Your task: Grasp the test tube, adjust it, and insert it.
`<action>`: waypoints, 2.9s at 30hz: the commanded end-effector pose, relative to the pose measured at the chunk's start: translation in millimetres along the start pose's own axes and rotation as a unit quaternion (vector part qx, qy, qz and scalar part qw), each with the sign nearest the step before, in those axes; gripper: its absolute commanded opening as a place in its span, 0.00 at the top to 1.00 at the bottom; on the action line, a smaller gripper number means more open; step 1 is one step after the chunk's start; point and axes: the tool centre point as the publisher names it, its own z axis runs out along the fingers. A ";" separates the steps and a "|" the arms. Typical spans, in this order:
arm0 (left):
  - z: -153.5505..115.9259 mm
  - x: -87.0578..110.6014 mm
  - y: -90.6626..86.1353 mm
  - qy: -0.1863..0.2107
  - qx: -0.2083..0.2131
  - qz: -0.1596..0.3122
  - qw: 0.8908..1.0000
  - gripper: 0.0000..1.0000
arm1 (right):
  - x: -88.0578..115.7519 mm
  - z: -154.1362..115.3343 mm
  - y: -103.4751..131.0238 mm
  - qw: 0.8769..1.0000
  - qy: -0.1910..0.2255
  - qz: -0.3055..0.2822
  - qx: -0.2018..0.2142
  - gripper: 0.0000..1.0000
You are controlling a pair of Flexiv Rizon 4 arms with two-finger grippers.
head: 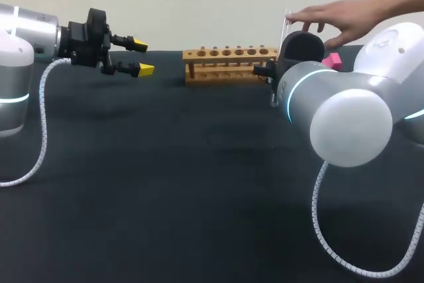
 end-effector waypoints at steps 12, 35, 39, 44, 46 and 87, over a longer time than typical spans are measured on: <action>0.2 1.1 -0.7 -0.002 -0.002 0.001 1.000 0.00 | 0.0 -0.7 -0.4 1.000 -0.001 0.000 -0.001 1.00; 0.2 1.1 -0.7 -0.002 -0.002 0.001 1.000 0.00 | 15.9 41.3 12.4 0.999 0.031 -0.026 -0.032 1.00; 0.2 1.1 -0.7 -0.002 -0.002 0.001 1.000 0.00 | 20.7 50.6 14.1 0.997 0.045 -0.044 -0.036 1.00; 0.2 1.1 -0.7 -0.002 -0.002 0.001 1.000 0.00 | 27.8 64.0 17.7 0.994 0.065 -0.072 -0.041 1.00; 0.2 1.1 -0.7 -0.002 -0.002 0.001 1.000 0.00 | 30.3 69.4 19.9 0.994 0.071 -0.075 -0.044 1.00; 0.2 1.1 -0.7 -0.002 -0.002 0.001 1.000 0.00 | 62.3 116.1 14.0 0.964 0.247 -0.082 -0.045 1.00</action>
